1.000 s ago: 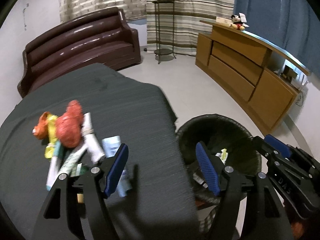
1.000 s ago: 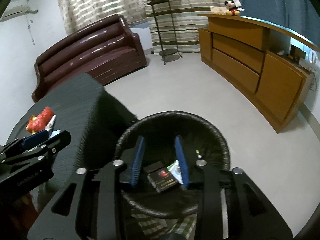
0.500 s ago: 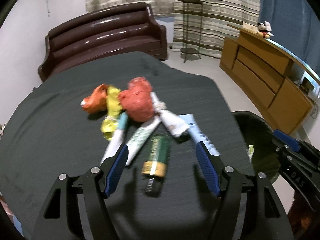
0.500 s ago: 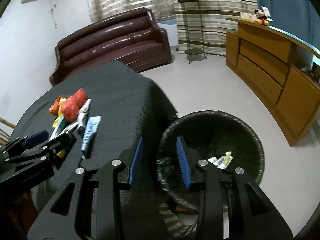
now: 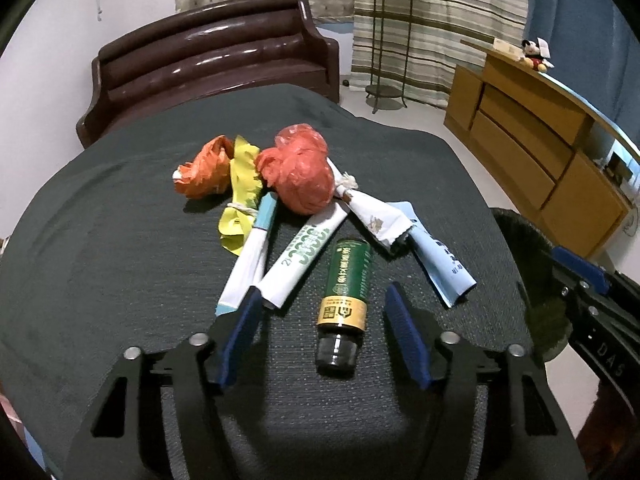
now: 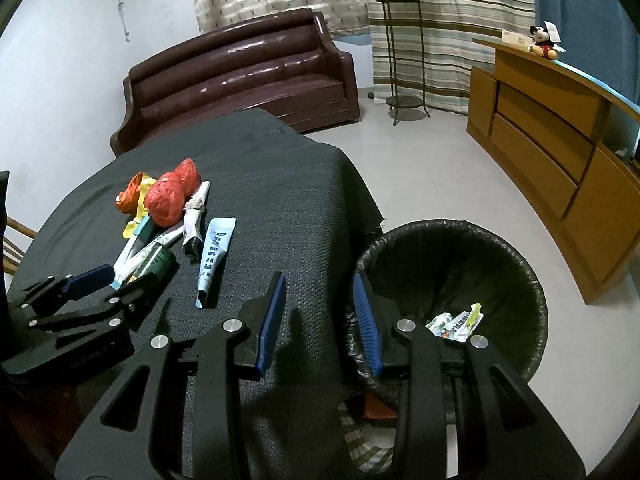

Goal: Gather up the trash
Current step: 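Return to the table and grasp the green bottle with the left tool, then grasp the light blue tube with the right tool while the left tool holds the green bottle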

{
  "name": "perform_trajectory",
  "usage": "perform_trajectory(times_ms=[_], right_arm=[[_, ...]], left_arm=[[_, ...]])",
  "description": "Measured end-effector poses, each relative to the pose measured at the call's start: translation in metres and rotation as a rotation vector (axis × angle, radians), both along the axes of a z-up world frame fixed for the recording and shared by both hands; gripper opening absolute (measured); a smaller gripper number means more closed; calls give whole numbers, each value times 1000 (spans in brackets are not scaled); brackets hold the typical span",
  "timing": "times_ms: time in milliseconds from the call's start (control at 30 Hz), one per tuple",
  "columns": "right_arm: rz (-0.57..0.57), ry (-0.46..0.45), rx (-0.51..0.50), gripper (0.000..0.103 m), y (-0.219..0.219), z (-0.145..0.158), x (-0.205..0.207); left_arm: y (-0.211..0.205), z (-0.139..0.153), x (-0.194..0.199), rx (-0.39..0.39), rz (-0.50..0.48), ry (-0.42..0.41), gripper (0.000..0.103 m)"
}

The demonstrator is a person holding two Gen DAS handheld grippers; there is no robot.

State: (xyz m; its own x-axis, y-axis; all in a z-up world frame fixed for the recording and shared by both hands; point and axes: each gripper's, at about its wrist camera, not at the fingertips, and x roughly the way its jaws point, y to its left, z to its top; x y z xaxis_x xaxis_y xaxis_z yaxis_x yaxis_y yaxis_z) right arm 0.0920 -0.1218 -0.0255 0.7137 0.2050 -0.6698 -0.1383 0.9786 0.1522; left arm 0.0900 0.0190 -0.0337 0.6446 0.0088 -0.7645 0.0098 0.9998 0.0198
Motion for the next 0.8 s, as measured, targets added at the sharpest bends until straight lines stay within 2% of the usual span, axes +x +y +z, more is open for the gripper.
perform_trajectory(times_ms=[133, 267, 800], right_arm=[[5, 5, 0, 34, 3, -2, 1], [11, 6, -2, 34, 5, -2, 1], [43, -3, 1, 34, 28, 5, 5]], left_arm=[[-3, -3, -3, 12, -28, 10, 43], [0, -7, -3, -11, -51, 25, 25], [23, 9, -24, -33, -22, -26, 25]])
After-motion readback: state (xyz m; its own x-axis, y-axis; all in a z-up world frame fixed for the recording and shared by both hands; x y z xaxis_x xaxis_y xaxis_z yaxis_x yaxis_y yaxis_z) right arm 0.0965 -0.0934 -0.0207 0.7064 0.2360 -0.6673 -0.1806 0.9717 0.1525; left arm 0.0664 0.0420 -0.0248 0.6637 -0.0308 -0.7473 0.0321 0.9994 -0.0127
